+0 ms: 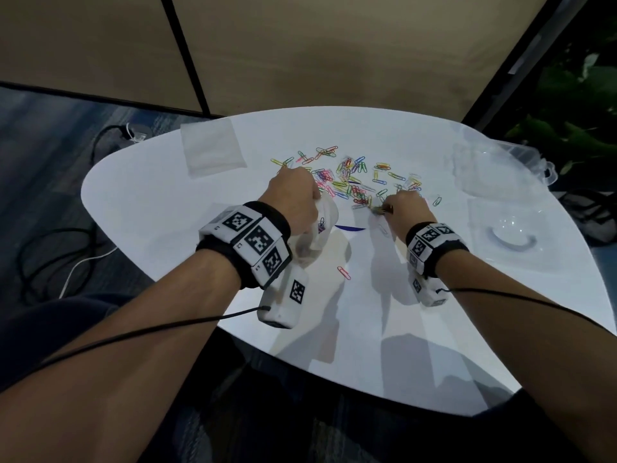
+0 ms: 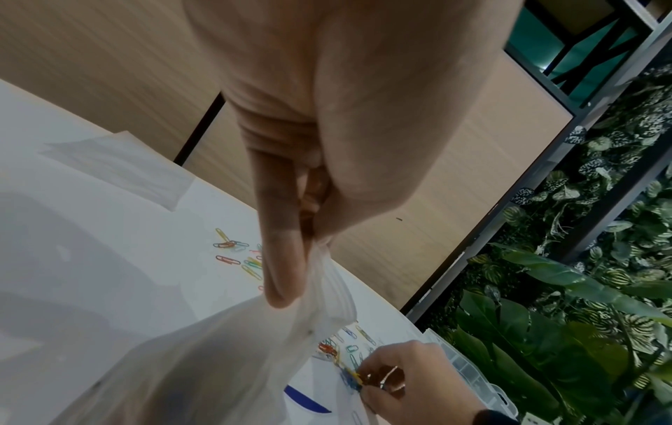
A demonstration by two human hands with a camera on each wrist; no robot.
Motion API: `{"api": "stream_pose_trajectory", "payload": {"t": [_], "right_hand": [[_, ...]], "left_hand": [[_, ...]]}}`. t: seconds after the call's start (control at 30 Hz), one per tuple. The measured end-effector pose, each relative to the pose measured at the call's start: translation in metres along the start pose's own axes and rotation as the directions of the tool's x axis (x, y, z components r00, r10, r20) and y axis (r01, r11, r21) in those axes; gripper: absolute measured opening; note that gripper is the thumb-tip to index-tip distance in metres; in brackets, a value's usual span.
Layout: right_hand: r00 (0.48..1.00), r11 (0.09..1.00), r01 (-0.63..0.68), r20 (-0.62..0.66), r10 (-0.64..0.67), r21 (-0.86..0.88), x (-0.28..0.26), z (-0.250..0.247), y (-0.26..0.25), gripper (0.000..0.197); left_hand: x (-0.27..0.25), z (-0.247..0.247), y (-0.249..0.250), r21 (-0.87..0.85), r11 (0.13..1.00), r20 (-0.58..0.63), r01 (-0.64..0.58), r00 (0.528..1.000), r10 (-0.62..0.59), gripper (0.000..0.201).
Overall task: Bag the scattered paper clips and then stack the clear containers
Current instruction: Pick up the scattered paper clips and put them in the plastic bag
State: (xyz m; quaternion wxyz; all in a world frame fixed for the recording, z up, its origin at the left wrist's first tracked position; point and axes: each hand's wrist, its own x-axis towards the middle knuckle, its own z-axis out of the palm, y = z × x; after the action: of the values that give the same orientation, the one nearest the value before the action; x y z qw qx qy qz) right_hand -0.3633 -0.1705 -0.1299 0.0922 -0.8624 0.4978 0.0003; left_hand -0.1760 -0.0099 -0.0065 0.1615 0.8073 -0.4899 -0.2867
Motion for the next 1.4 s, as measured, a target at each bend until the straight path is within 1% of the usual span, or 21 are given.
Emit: {"api": "stream_pose_trajectory", "payload": {"t": [0.1, 0.2, 0.27, 0.3, 0.37, 0.43, 0.47, 0.57, 0.67, 0.83, 0.93, 1.0, 1.03, 1.07, 1.1, 1.13, 1.17, 1.2, 1.27, 1.33, 1.4], "right_hand": [[0.991, 0.985, -0.13, 0.041, 0.126, 0.11, -0.001, -0.01, 0.006, 0.016], [0.951, 0.902, -0.309, 0.078, 0.3, 0.302, -0.003, -0.019, 0.02, 0.007], [0.907, 0.769, -0.418, 0.175, 0.383, 0.483, -0.003, -0.027, 0.028, 0.005], [0.883, 0.642, -0.463, 0.251, 0.398, 0.611, -0.004, -0.032, 0.029, 0.006], [0.864, 0.287, -0.467, 0.362, 0.351, 0.836, -0.005, -0.042, 0.021, 0.007], [0.899, 0.058, -0.405, 0.386, 0.207, 0.912, -0.012, -0.057, 0.0, 0.015], [0.913, 0.002, -0.396, 0.393, 0.11, 0.918, -0.019, -0.066, -0.013, 0.018], [0.91, -0.051, -0.403, 0.395, -0.128, 0.914, -0.043, -0.082, -0.054, 0.015], [0.913, 0.03, -0.372, 0.372, -0.17, 0.928, -0.061, -0.078, -0.084, 0.01], [0.958, 0.45, -0.109, 0.214, -0.189, 0.886, -0.072, -0.07, -0.101, 0.021], [0.978, 0.563, 0.062, 0.064, -0.2, 0.824, -0.071, -0.081, -0.096, 0.024], [0.959, 0.724, 0.235, -0.034, -0.281, 0.649, -0.074, -0.075, -0.082, 0.025], [0.914, 0.809, 0.356, 0.005, -0.405, 0.468, -0.079, -0.065, -0.074, 0.029], [0.835, 0.825, 0.493, 0.114, -0.538, 0.276, -0.086, -0.051, -0.067, 0.039], [0.734, 0.773, 0.617, 0.243, -0.634, 0.149, -0.096, -0.032, -0.059, 0.051], [0.642, 0.7, 0.71, 0.338, -0.688, 0.078, -0.105, -0.015, -0.052, 0.059], [0.586, 0.647, 0.761, 0.379, -0.716, 0.048, -0.112, -0.001, -0.044, 0.062], [0.569, 0.628, 0.777, 0.388, -0.725, 0.034, -0.118, 0.009, -0.037, 0.063], [0.586, 0.623, 0.781, 0.39, -0.71, -0.038, -0.119, 0.022, -0.02, 0.062], [0.623, 0.62, 0.769, 0.4, -0.673, -0.155, -0.113, 0.026, -0.009, 0.064], [0.693, 0.664, 0.71, 0.404, -0.597, -0.235, -0.096, 0.024, -0.002, 0.065]], "left_hand": [[-0.002, -0.001, -0.001, -0.005, 1.0, 0.001, 0.002, 1.0, -0.002, 0.033], [-0.004, -0.002, -0.001, -0.005, 1.0, 0.006, 0.0, 1.0, 0.0, 0.032], [-0.004, -0.004, -0.001, 0.002, 1.0, 0.006, 0.0, 1.0, 0.0, 0.03], [-0.004, -0.005, 0.0, 0.007, 1.0, 0.007, -0.002, 1.0, 0.001, 0.029], [-0.005, -0.007, 0.0, 0.015, 1.0, 0.003, -0.006, 1.0, 0.006, 0.029], [-0.005, -0.008, 0.001, 0.019, 1.0, 0.002, -0.01, 1.0, 0.01, 0.029], [-0.005, -0.008, 0.002, 0.019, 1.0, 0.005, -0.011, 1.0, 0.011, 0.029], [-0.005, -0.007, 0.003, 0.017, 1.0, 0.007, -0.012, 1.0, 0.012, 0.028], [-0.007, -0.006, 0.004, 0.011, 1.0, -0.006, -0.01, 1.0, 0.01, 0.024], [-0.009, -0.006, 0.004, 0.007, 1.0, -0.015, -0.025, 1.0, 0.025, 0.024], [-0.009, -0.01, -0.001, -0.011, 1.0, -0.014, -0.013, 1.0, 0.013, 0.027], [-0.009, -0.013, -0.004, -0.037, 0.999, -0.02, -0.002, 1.0, 0.001, 0.028], [-0.008, -0.014, -0.006, -0.047, 0.999, -0.021, 0.001, 1.0, -0.003, 0.028], [-0.008, -0.015, -0.008, -0.054, 0.999, -0.022, 0.002, 1.0, -0.004, 0.029], [-0.008, -0.016, -0.011, -0.057, 0.998, -0.019, 0.005, 1.0, -0.006, 0.029], [-0.008, -0.016, -0.013, -0.059, 0.998, -0.018, 0.01, 1.0, -0.011, 0.03], [-0.007, -0.017, -0.015, -0.063, 0.998, -0.018, 0.018, 1.0, -0.019, 0.031], [-0.007, -0.017, -0.018, -0.072, 0.997, -0.016, 0.028, 0.999, -0.03, 0.031], [-0.005, -0.019, -0.023, -0.088, 0.995, -0.022, 0.037, 0.999, -0.039, 0.031], [-0.005, -0.019, -0.024, -0.086, 0.996, -0.025, 0.034, 0.999, -0.037, 0.032], [-0.005, -0.018, -0.024, -0.092, 0.995, -0.014, 0.04, 0.999, -0.042, 0.033]]}}
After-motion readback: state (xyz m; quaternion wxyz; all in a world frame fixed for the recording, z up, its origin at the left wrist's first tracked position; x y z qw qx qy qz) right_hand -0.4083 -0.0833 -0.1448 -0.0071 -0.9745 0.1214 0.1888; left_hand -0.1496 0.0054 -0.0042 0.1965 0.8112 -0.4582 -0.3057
